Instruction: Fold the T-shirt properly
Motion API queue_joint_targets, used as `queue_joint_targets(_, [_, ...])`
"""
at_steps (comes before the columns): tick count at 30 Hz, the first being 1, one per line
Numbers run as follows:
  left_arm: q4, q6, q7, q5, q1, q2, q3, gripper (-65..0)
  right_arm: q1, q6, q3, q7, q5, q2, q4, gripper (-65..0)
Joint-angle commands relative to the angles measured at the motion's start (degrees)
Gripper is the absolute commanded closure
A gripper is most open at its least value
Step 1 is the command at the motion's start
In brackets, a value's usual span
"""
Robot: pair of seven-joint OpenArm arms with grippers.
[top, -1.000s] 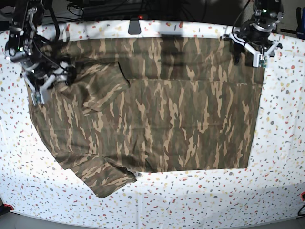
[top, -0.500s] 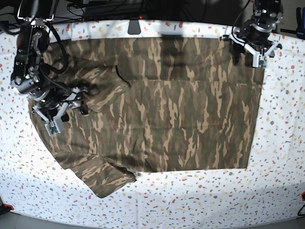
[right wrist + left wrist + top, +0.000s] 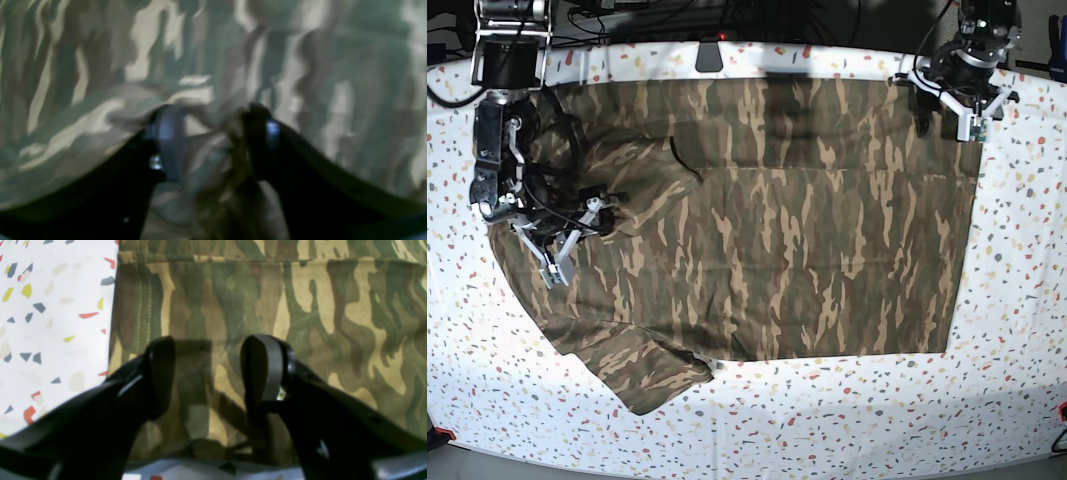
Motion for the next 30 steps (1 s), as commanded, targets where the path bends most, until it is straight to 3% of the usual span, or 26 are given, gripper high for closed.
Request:
queue_joint_targets(1, [-0.4, 0.4, 4.1, 1.3, 0.8, -0.2, 0.1, -34.1, 1.1, 0.8, 0.3, -0.4, 1.3, 0.9, 0.8, -20.9])
queue_joint_targets(4, [-0.4, 0.4, 4.0, 1.3, 0.8, -0.2, 0.1, -34.1, 1.1, 0.8, 0.4, -1.2, 2.8, 1.0, 0.8, -13.5])
queue_joint_targets(7, [-0.4, 0.4, 4.1, 1.3, 0.8, -0.2, 0.1, -34.1, 1.4, 0.8, 0.4, -1.3, 3.1, 1.0, 1.0, 0.0])
queue_joint_targets(15, [-0.4, 0.4, 4.1, 1.3, 0.8, -0.2, 0.1, -34.1, 3.2, 0.7, 2.2, -1.4, 2.9, 1.0, 5.3, 0.0])
queue_joint_targets(24, [-0.4, 0.4, 4.0, 1.3, 0.8, 0.0, 0.1, -34.1, 3.0, 0.7, 13.4, -2.3, 4.5, 1.0, 8.2, 0.0])
queue_joint_targets(30, [-0.4, 0.4, 4.0, 1.3, 0.8, 0.0, 0.1, -34.1, 2.9, 0.8, 12.2, -2.3, 5.8, 1.0, 8.2, 0.0])
